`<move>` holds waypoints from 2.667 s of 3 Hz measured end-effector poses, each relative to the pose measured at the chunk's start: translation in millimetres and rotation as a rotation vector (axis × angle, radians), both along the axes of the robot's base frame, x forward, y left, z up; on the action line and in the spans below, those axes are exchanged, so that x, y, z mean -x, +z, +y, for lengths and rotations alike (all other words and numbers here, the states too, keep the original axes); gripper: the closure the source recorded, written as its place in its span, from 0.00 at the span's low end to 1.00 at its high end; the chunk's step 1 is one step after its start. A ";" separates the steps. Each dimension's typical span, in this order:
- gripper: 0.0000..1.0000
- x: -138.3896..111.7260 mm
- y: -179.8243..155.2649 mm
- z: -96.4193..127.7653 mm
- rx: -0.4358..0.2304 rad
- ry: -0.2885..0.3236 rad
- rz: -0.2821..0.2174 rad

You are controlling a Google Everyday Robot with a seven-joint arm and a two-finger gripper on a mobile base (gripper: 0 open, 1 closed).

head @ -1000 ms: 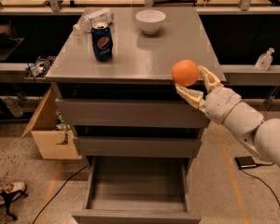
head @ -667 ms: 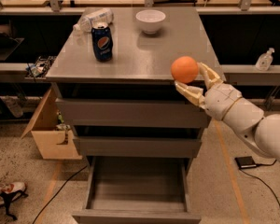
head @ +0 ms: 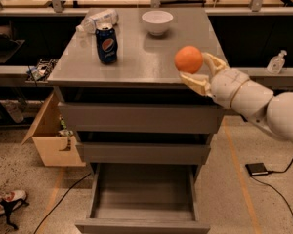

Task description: Pick orange from bottom drawer and place on counter

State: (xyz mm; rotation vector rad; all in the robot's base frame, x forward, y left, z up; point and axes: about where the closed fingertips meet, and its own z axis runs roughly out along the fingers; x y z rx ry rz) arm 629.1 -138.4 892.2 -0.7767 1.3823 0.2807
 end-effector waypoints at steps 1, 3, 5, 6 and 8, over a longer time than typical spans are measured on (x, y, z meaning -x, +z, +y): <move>1.00 -17.4 1.8 7.3 0.036 -0.005 0.057; 1.00 -66.1 -12.9 9.7 0.070 -0.042 0.161; 1.00 -111.4 -36.9 16.8 0.053 -0.050 0.208; 0.85 -114.0 -38.4 20.0 0.052 -0.046 0.210; 0.39 -114.4 -39.3 24.9 0.051 -0.039 0.211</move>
Offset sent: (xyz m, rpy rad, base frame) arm 0.0682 0.0062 -0.0089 -0.1001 0.1911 -0.0555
